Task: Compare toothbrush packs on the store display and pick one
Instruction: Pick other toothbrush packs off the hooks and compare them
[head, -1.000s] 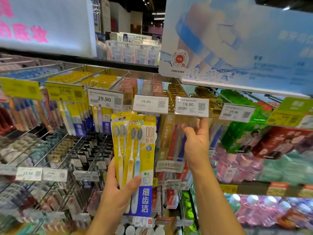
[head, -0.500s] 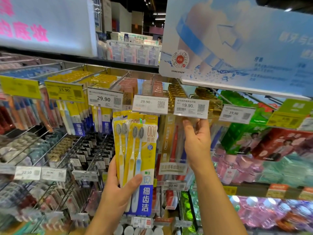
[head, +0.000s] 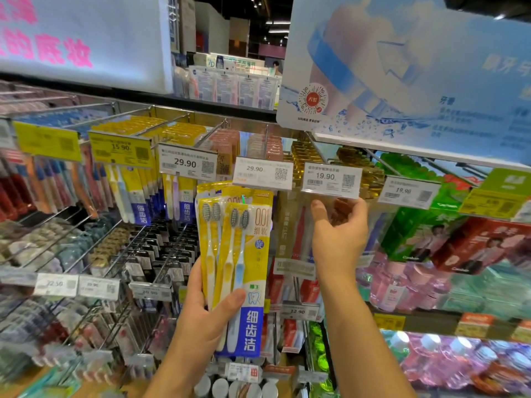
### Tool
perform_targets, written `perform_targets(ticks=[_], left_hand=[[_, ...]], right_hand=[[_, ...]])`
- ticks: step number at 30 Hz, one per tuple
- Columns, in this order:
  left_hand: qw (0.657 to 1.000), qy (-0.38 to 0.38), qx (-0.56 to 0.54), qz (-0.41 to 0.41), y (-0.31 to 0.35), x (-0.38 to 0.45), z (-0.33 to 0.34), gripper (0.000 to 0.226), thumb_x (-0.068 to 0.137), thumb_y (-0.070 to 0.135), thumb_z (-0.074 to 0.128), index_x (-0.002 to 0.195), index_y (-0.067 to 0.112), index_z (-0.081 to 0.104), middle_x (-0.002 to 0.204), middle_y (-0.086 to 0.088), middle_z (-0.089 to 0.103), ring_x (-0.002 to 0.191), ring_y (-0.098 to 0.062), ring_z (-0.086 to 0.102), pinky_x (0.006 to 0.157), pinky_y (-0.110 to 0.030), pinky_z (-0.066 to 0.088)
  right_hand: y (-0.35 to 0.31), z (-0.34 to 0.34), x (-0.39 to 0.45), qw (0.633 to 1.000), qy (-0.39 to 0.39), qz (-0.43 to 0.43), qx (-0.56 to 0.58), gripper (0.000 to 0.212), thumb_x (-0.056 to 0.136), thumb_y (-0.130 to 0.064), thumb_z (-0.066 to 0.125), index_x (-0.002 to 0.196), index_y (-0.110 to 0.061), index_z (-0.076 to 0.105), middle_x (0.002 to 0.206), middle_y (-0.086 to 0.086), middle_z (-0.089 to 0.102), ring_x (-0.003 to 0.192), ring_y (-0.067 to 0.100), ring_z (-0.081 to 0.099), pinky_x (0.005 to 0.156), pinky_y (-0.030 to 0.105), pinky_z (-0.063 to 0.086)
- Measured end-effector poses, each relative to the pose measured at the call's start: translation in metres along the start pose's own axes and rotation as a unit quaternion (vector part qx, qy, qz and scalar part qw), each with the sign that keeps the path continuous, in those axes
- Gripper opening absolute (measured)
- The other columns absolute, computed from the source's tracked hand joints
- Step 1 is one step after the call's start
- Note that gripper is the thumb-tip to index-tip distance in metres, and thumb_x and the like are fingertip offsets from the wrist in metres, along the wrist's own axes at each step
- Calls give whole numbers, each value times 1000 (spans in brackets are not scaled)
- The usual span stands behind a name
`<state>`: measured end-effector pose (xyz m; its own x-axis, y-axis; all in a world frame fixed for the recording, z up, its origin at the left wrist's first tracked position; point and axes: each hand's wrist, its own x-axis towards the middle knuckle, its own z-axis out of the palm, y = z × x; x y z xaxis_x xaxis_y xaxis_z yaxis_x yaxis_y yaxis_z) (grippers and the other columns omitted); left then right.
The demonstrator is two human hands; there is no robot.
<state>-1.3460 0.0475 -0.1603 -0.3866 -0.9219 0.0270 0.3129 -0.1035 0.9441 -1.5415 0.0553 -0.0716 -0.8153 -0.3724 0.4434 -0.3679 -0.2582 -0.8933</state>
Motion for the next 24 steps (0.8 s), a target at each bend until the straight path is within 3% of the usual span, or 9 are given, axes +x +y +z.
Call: perform_targets(ticks=[3,6,9,12,14,17,20,22,24], left_hand=[[1000,-2,0,0,0,-2,0,74,74,47,85,136,50,45,116,8,77,95,-22,79,68,-31,64],[1000,-5,4,-2,0,-4,-2,87,54,61,91,130,53,49,117,6,77,97,-24,78,71,-33,64],[1000,-9,0,3,1,-5,-4,101,49,67,92,137,50,46,119,7,76,100,-23,78,72,-33,64],[1000,-14,5,10,0,-5,-7,76,76,48,83,141,45,43,118,9,77,100,-22,78,72,-33,64],[1000,-23,13,12,0,-6,-9,73,78,37,75,143,44,42,118,10,76,101,-20,77,76,-34,64],[999,-33,24,21,0,-9,-10,66,81,32,73,140,43,45,119,8,76,102,-20,77,79,-34,64],[998,-42,26,25,-2,-11,-12,62,84,29,73,139,41,47,121,5,76,105,-21,76,82,-35,63],[999,-38,23,23,-3,-13,-17,60,85,30,72,139,40,48,121,4,76,108,-23,75,86,-39,62],[999,-36,19,19,-5,-15,-23,59,85,33,73,138,40,50,123,3,75,113,-24,73,95,-47,59]], right_hand=[[4,3,-5,1000,8,-1,-11,30,94,-19,73,121,-21,60,117,-4,67,109,13,64,98,31,53],[7,5,-6,999,20,-1,-31,31,95,-24,71,124,-21,60,123,-2,61,110,11,59,99,32,49],[7,5,-5,999,22,6,-50,34,96,-24,70,128,-19,59,125,0,57,113,14,57,101,33,48],[5,3,-16,998,33,34,-38,38,97,-25,69,132,-19,54,129,3,51,112,17,56,89,19,47],[5,1,-34,998,25,41,-26,28,99,-25,66,124,-24,53,122,2,51,100,12,55,77,14,42],[10,2,-73,993,-88,75,14,11,100,-26,63,108,-31,58,107,-3,63,85,1,60,75,23,47],[16,8,-107,965,-207,147,67,3,101,-31,64,104,-30,64,100,-11,70,89,0,68,78,24,54],[20,14,-121,958,-224,165,68,6,99,-38,65,98,-32,65,96,-9,72,92,10,69,84,38,57],[18,19,-132,947,-230,207,90,14,95,-44,63,87,-32,65,96,7,71,92,25,67,91,60,56]])
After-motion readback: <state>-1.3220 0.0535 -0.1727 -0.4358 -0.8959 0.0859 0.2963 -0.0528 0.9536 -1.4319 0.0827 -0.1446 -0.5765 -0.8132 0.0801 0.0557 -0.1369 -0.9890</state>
